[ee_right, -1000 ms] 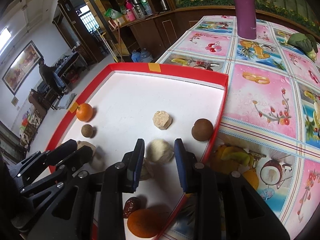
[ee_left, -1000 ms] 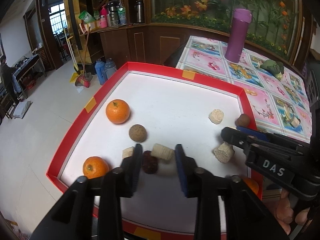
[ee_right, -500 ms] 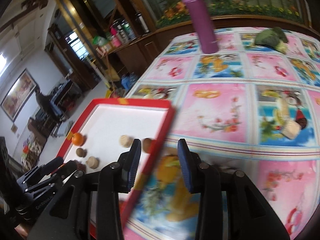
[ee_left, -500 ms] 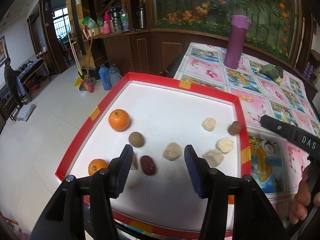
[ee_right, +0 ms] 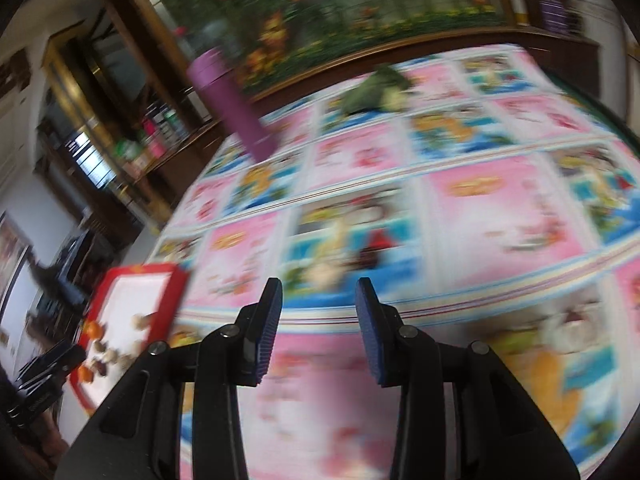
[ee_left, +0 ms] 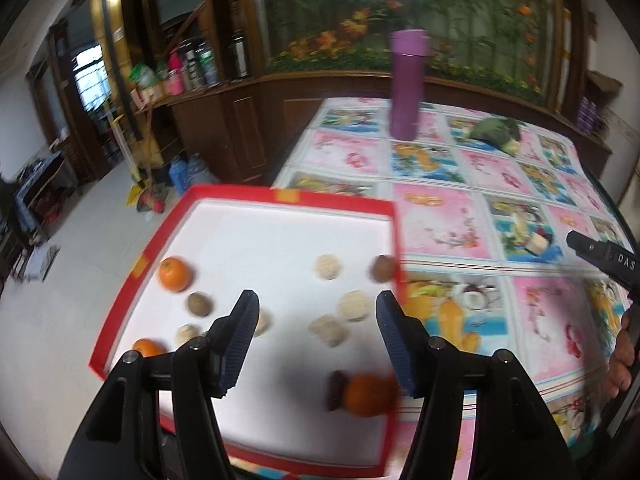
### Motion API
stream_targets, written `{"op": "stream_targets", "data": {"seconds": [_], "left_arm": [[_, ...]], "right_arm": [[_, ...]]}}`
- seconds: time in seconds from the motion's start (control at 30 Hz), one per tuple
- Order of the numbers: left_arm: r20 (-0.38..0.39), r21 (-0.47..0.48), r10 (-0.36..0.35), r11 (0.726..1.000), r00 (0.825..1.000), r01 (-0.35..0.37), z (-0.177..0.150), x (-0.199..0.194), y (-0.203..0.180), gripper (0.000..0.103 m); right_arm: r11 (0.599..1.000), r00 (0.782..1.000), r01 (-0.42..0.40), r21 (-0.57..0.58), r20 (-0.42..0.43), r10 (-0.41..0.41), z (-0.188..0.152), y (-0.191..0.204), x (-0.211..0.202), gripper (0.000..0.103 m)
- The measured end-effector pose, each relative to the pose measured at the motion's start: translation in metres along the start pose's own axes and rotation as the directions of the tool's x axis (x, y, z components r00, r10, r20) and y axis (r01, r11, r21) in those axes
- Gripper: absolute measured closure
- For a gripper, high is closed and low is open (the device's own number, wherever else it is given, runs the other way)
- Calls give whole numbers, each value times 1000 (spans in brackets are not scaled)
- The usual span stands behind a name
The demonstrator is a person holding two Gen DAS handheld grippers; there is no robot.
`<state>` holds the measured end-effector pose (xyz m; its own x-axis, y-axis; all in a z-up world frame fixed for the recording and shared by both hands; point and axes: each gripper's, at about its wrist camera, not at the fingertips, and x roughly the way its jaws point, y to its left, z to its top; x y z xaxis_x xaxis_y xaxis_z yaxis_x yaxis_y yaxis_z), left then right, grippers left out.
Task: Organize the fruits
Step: 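Lift both open grippers away from the tray toward the tablecloth, then close the left gripper on a beige cake piece while the right gripper grasps a red date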
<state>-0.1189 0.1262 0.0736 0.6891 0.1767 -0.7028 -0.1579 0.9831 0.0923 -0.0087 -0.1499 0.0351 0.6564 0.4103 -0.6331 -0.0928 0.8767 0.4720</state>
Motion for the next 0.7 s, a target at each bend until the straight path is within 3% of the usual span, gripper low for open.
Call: {"op": "stream_targets", "data": {"seconds": [0.17,0.5,0.57,0.7], "left_arm": [[-7,88,-60,994,998,60,6,2,-47,41],[-67,188,-170,965,983,180,22,29,-135,41],[-96,182,-214,957,972,228,26,42,-151,41],[-117,186,-228,951,966,247,30,63,-178,41]], "right_arm": [[993,999,30,116,10,-31,8,-55,-10,63],[986,1000,5,170,-20,-2,11,-63,-4,63],[981,1000,5,194,-16,-2,11,-69,-6,63],[981,1000,12,192,-19,-8,12,-68,-5,63]]}}
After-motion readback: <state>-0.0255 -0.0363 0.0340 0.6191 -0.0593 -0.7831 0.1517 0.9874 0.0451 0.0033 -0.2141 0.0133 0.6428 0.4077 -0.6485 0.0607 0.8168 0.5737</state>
